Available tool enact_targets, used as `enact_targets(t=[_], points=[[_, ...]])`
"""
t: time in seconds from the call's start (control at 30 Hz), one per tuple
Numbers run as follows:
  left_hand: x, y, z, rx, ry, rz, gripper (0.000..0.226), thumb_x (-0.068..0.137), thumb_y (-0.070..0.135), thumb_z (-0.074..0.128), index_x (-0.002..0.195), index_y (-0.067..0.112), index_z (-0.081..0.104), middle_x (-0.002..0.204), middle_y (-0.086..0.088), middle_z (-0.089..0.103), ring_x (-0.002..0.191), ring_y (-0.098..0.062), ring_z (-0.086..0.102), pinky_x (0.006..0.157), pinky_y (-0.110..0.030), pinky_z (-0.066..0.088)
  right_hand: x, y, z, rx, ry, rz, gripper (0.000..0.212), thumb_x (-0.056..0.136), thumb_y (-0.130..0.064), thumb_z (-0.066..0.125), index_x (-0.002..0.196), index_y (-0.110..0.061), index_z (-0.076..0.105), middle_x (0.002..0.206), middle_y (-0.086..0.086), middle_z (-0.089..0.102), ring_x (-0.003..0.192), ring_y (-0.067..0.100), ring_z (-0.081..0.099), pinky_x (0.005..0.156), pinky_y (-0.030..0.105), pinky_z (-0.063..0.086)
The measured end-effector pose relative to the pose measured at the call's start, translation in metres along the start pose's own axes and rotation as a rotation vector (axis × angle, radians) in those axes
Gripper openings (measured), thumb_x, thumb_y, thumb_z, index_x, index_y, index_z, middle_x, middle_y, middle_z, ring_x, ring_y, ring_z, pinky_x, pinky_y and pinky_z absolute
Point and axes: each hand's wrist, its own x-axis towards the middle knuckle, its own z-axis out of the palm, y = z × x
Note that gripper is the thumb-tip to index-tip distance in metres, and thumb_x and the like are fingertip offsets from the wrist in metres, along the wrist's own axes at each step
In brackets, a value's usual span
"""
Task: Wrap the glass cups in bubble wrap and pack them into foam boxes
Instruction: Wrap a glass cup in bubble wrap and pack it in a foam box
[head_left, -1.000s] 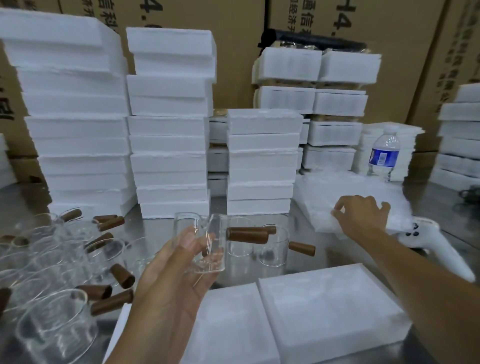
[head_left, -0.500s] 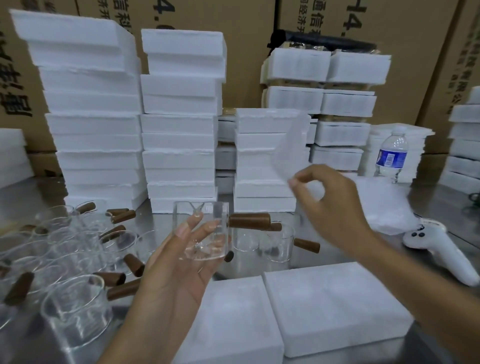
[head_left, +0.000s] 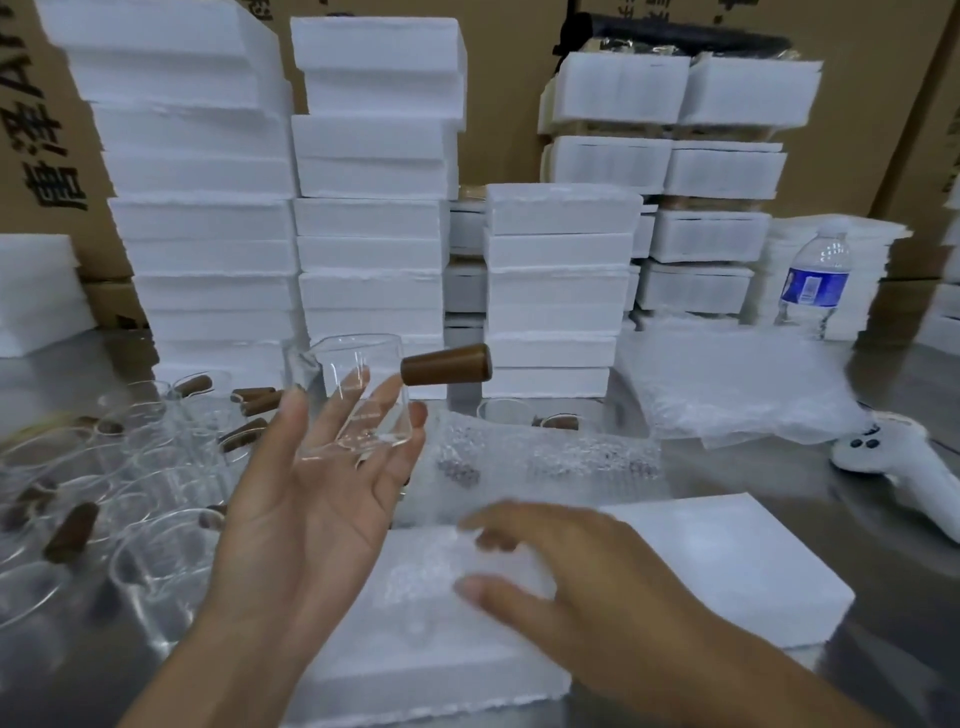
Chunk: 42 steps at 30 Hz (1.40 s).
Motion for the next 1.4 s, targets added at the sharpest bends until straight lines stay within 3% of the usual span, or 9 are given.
enact_targets(t=[0.17,0.33,0.47,0.63,0.77,0.87,0.97,1.13,1.4], points=[[0.001,-0.007,0.002,0.154,0.030,-0.011,0.075,0.035,0.038,0.095,0.103,0.016,0.071,0.106,-0.005,0.069,0.100,-0.024,0.068,0.074,-0.031,0.057,0.002,0.028,-0.027,0.365,0.447,0.077,0.059,0.066,-0.067,0.057,0.119,-0.051,0.038,0.106,-0.025,0.060,0.101,-0.002,0.059,0.088,0.019,0.045],[-0.002,-0.020,0.005,0.417,0.018,0.012,0.086,0.031,0.044,0.094,0.108,0.020,0.067,0.107,-0.002,0.071,0.094,-0.019,0.070,0.070,-0.026,0.057,0.000,0.035,-0.025,0.179,0.327,0.006,0.037,0.079,-0.062,0.052,0.114,-0.051,0.048,0.108,-0.029,0.059,0.107,-0.006,0.053,0.088,0.007,0.038],[-0.007,-0.028,0.003,0.541,-0.061,0.003,0.056,0.047,0.033,0.088,0.101,0.030,0.074,0.110,-0.001,0.071,0.100,-0.018,0.069,0.075,-0.025,0.055,0.002,0.035,-0.025,0.190,0.258,-0.013,0.021,0.085,-0.056,0.046,0.104,-0.052,0.055,0.103,-0.025,0.063,0.100,-0.008,0.054,0.082,0.002,0.036],[-0.011,-0.037,-0.001,0.752,-0.134,-0.007,0.051,0.060,0.042,0.077,0.110,0.039,0.067,0.112,0.008,0.069,0.108,-0.015,0.065,0.077,-0.022,0.054,0.000,0.035,-0.025,0.227,0.119,-0.038,0.007,0.086,-0.044,0.051,0.088,-0.046,0.057,0.084,-0.020,0.064,0.085,0.003,0.057,0.077,0.015,0.041],[-0.013,-0.039,-0.001,0.942,-0.099,-0.041,0.069,0.055,0.057,0.078,0.119,0.049,0.052,0.120,0.020,0.064,0.111,-0.004,0.061,0.090,-0.029,0.051,-0.001,0.042,-0.029,0.277,0.172,0.002,0.012,0.088,-0.026,0.061,0.086,-0.037,0.065,0.083,-0.010,0.065,0.079,0.004,0.055,0.073,0.016,0.040],[-0.014,-0.042,0.002,1.174,-0.058,-0.093,0.096,0.048,0.067,0.071,0.132,0.051,0.029,0.127,0.028,0.053,0.110,0.009,0.055,0.081,-0.015,0.048,-0.001,0.052,-0.035,0.256,0.295,0.062,0.022,0.087,-0.021,0.062,0.084,-0.042,0.062,0.086,-0.005,0.059,0.082,0.002,0.053,0.067,0.011,0.037],[-0.013,-0.046,0.004,1.263,0.010,-0.037,0.065,0.060,0.058,0.066,0.120,0.044,0.043,0.116,0.026,0.055,0.094,0.015,0.057,0.065,-0.001,0.044,0.000,0.065,-0.041,0.266,0.473,0.157,0.027,0.088,-0.022,0.061,0.081,-0.048,0.058,0.082,-0.004,0.052,0.075,-0.001,0.051,0.064,0.008,0.034],[-0.013,-0.070,0.027,1.438,-0.106,0.101,0.016,0.083,0.035,0.064,0.097,0.037,0.057,0.094,0.017,0.060,0.088,0.006,0.057,0.072,-0.009,0.045,-0.002,0.081,-0.050,0.372,0.657,0.298,0.022,0.089,-0.025,0.061,0.081,-0.045,0.060,0.093,0.006,0.062,0.077,0.007,0.055,0.073,0.017,0.040],[-0.011,-0.128,0.054,2.136,-0.283,0.156,0.045,0.092,0.054,0.046,0.123,0.022,0.050,0.118,0.000,0.051,0.112,-0.020,0.044,0.089,-0.032,0.036,-0.005,0.089,-0.053,0.444,0.685,0.375,0.016,0.089,-0.028,0.061,0.082,-0.042,0.062,0.097,0.002,0.065,0.085,0.013,0.059,0.072,0.019,0.041]])
